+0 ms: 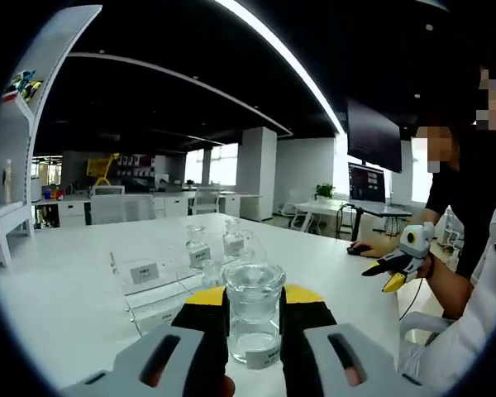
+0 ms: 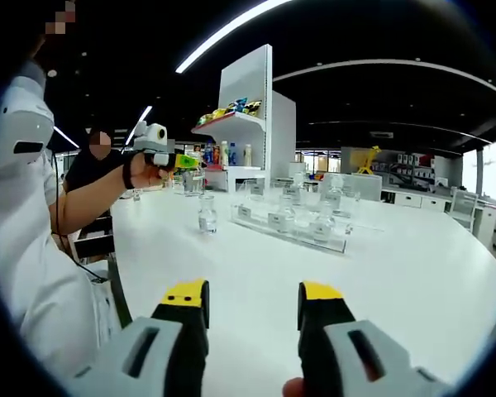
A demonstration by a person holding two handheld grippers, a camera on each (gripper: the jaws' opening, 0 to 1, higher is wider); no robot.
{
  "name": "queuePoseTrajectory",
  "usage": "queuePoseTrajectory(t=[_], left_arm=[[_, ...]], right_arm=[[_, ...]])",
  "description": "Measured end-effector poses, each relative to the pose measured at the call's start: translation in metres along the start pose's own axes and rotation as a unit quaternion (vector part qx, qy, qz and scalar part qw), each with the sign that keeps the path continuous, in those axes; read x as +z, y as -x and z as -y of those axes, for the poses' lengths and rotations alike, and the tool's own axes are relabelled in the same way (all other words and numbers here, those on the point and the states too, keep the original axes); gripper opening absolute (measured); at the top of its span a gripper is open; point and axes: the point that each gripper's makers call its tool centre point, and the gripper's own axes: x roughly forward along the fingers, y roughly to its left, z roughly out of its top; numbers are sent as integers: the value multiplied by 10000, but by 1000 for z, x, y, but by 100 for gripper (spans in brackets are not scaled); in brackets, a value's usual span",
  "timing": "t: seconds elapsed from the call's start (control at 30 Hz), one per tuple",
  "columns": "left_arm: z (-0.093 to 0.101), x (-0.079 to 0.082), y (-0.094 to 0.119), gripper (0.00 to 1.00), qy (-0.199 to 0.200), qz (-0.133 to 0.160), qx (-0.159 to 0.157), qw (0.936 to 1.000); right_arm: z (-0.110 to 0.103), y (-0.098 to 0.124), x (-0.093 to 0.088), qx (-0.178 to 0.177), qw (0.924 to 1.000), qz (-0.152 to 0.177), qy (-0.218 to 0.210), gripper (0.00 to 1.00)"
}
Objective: Identify the label on the chemical reagent bottle, grasp the chemical reagent bottle, and place it in the designated position on the reagent rack
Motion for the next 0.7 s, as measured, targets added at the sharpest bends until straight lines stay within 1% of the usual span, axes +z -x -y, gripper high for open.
queuePoseTrajectory(t=[0.13, 0.4, 0.7], left_arm=[[-5, 6, -7, 23, -55, -28, 13, 10000], [-19, 21, -19, 23, -174, 54, 141, 9997], [-33, 23, -33, 23, -169, 30, 177, 9997]], right_arm=[[1, 0, -1, -1, 10000, 2, -15, 41], [4, -1, -3, 11, 10000, -2, -29, 41], [4, -2, -5, 47, 10000, -33, -32, 41]])
